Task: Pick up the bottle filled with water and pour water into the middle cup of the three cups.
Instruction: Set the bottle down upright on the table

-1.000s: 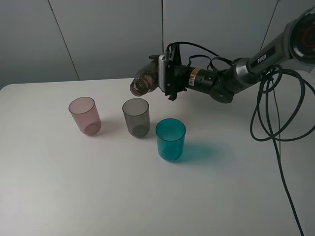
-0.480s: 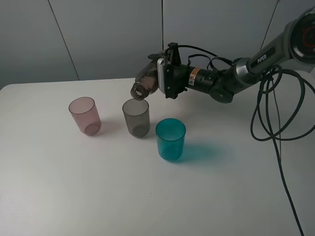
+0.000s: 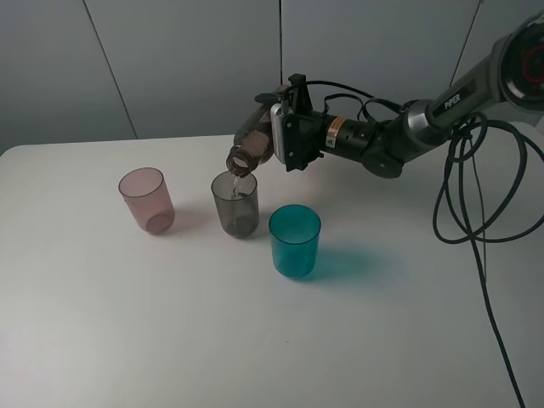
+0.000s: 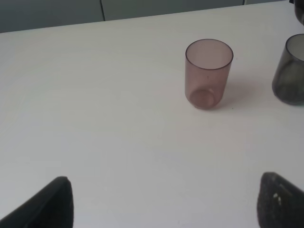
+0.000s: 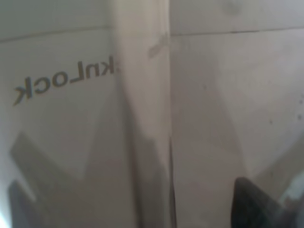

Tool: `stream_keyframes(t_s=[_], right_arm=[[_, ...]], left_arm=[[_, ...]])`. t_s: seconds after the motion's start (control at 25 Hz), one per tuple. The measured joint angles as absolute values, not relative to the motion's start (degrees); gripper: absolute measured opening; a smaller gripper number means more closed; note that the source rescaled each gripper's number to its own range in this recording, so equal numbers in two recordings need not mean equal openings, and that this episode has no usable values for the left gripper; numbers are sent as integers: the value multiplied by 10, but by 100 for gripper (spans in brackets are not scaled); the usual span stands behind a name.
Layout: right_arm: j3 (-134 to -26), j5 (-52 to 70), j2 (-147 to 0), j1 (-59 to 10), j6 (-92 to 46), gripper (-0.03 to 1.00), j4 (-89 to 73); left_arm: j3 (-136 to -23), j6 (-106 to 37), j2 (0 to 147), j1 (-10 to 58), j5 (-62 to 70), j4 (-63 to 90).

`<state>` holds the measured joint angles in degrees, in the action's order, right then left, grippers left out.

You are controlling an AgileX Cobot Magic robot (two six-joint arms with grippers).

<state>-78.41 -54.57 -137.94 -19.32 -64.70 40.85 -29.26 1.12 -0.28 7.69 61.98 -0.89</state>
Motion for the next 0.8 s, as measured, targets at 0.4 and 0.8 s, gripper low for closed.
stream_keyframes(t_s=[0.4,0.8], right_arm=[[-784,-549,-1379,-193,-654,1,409],[-798,-549,-1379,-193,-658,1,409]], left_arm=[[-293,11,-3,77,620,-9],[-293,11,-3,77,620,-9]])
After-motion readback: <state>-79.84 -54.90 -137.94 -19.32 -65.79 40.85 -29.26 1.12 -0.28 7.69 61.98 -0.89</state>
